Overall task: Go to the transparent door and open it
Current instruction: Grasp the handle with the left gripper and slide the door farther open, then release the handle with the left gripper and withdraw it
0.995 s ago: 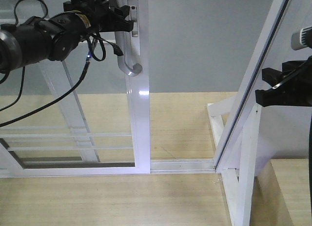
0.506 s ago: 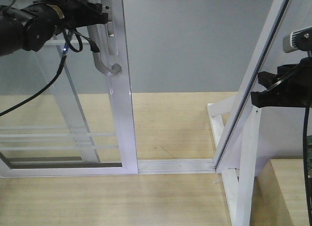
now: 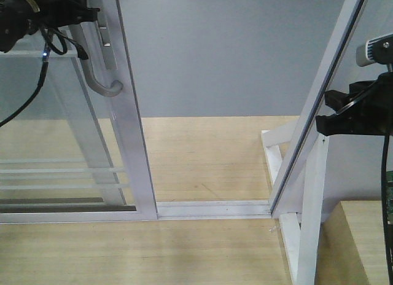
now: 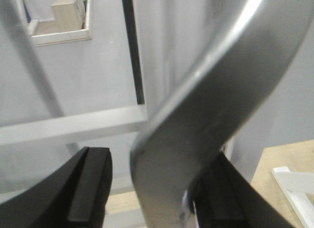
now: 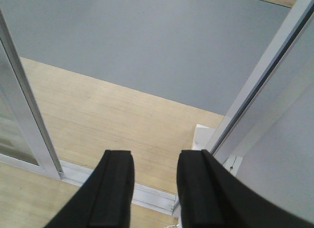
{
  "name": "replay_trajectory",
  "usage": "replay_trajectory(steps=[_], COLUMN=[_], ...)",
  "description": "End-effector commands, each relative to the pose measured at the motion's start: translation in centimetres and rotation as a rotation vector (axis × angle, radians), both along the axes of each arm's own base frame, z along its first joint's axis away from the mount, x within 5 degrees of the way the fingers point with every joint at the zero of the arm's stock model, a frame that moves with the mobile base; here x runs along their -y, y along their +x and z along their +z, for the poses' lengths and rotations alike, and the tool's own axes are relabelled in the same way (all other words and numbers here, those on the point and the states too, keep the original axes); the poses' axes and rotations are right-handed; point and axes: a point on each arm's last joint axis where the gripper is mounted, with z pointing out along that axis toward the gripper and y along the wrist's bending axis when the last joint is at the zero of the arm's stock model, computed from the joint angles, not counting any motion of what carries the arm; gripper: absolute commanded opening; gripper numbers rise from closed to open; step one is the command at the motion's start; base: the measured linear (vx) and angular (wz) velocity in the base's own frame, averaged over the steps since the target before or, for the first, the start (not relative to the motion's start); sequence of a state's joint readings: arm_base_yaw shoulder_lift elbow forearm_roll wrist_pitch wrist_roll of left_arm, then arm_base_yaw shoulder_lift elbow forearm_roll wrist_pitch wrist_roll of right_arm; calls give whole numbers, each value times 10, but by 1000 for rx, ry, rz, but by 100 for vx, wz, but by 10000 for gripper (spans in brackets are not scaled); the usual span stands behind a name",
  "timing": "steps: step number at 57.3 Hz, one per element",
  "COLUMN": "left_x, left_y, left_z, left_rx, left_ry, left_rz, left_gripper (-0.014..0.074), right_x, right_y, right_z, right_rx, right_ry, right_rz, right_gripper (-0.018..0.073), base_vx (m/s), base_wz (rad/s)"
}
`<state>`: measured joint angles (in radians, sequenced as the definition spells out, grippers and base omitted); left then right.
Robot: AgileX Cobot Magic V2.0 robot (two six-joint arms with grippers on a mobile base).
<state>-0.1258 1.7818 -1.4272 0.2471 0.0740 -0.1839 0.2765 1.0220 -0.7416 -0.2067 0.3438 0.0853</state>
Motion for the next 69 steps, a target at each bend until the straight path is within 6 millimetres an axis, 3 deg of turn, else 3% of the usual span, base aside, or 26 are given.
replay_trajectory(steps=[1,26,37,49,69], left_x=[-6,-53,-54,-52,-54], left_y=[-16,-54,-81,-130,-240], left_z=[48,23,37,59,78], left_rx=[167,161,203,279,359], left_ry=[-18,-22,-23,-41,-121], left_rz=[-4,89,89,88,130], left_gripper=[465,465,465,465,465], right_x=[-1,-1,-1,-1,-1], right_y=[3,4,4,4,4], right_z=[19,22,22,21,20], right_rx=[125,154,155,141,140], right_ry=[22,31,33,32,30], right_rz=[16,22,22,18,18], right_gripper=[317,317,317,317,317], base_vx=[0,0,0,0,0], base_wz=[0,0,0,0,0])
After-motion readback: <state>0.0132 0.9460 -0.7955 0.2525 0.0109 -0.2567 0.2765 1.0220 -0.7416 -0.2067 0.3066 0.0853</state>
